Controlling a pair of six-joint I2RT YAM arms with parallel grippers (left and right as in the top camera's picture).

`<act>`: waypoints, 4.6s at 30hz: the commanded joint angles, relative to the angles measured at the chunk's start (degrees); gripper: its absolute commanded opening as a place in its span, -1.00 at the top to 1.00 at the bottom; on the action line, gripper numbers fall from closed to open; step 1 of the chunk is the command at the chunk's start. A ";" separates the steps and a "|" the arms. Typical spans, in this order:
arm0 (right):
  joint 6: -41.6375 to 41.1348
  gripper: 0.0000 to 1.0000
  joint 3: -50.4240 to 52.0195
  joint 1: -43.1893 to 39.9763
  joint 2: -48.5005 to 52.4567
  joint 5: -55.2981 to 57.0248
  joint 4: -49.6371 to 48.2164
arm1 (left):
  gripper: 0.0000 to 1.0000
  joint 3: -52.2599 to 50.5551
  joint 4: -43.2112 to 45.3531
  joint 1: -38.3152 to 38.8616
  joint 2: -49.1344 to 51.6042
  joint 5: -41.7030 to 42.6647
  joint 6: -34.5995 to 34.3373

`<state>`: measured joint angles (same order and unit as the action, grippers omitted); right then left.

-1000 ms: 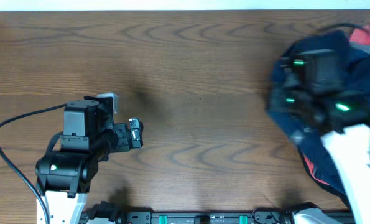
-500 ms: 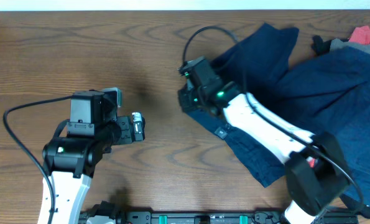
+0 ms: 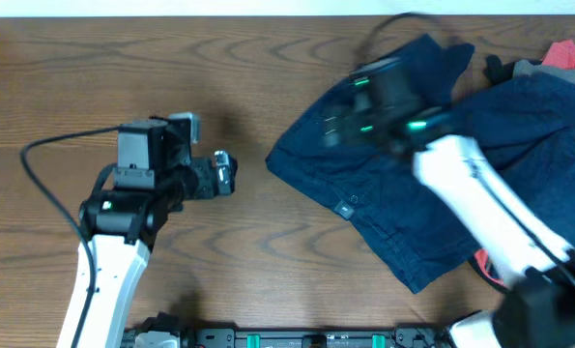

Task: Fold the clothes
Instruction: 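Pull the navy shorts left onto the open table with the right gripper, then grasp the shorts' left edge with the left gripper and drag it left, then grasp the shorts' lower corners with the left and right grippers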

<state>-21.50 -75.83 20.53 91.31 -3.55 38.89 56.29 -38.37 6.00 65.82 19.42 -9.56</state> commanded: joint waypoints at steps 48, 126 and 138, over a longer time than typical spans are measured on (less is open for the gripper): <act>6.34 -0.99 -0.44 -24.26 -8.70 3.52 27.26 | 0.88 2.73 28.46 -6.75 30.58 10.84 -11.52; -30.73 -0.98 30.21 -8.46 2.36 -1.40 -12.96 | -0.81 -13.97 -4.46 -3.58 26.97 -6.23 -62.12; -31.06 -0.86 30.18 -8.52 2.34 -1.31 -15.41 | -0.36 -15.17 -4.46 -2.38 26.91 -7.08 -64.00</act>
<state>-51.81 -46.13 11.66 92.73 -5.13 24.34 43.55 -41.36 3.27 91.13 15.00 -72.51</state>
